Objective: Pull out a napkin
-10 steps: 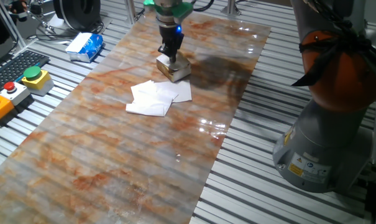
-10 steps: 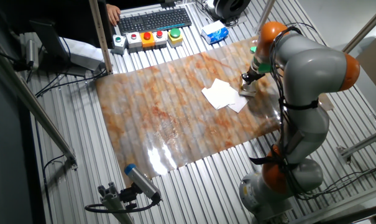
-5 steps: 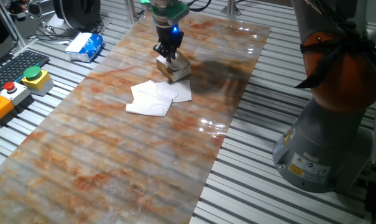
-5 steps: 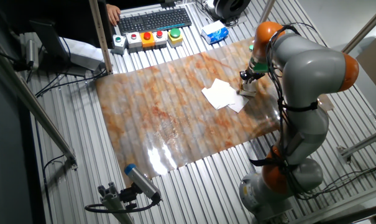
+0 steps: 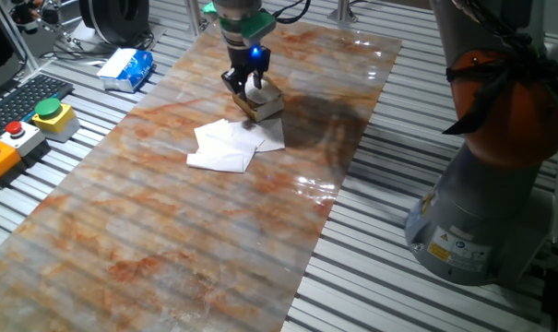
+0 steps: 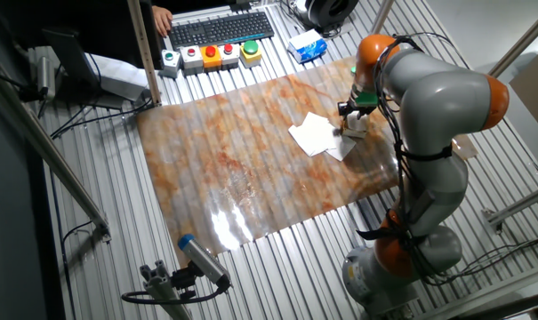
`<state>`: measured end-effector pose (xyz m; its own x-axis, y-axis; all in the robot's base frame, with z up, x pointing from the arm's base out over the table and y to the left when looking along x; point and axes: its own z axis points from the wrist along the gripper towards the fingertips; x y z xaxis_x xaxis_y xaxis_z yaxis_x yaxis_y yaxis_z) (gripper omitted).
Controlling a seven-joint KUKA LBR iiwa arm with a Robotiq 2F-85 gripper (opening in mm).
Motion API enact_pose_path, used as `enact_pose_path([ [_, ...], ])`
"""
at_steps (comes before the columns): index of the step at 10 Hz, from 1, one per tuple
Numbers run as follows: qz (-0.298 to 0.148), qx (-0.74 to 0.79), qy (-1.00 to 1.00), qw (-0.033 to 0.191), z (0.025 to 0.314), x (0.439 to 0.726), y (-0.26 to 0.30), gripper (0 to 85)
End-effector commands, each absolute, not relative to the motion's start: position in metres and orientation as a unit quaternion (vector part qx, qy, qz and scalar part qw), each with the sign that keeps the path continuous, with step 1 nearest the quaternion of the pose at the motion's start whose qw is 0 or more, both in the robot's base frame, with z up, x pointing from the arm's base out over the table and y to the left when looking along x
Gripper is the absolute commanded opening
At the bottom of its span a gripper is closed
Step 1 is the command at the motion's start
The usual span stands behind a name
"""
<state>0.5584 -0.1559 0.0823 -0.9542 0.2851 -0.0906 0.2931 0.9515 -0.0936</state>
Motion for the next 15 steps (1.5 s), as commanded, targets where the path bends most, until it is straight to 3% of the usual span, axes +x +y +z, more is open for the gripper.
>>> enact_pose_path([
  [1,-0.057,0.142,0.988,0.038,0.0806,0.5575,-0.1576,51.0],
  [13,-0.061,0.12,0.99,0.042,0.0717,0.5531,-0.1623,51.0],
  [14,-0.064,0.114,0.991,0.038,0.0725,0.5531,-0.1623,34.0],
  [15,-0.066,0.108,0.991,0.035,0.0729,0.5531,-0.1623,34.0],
])
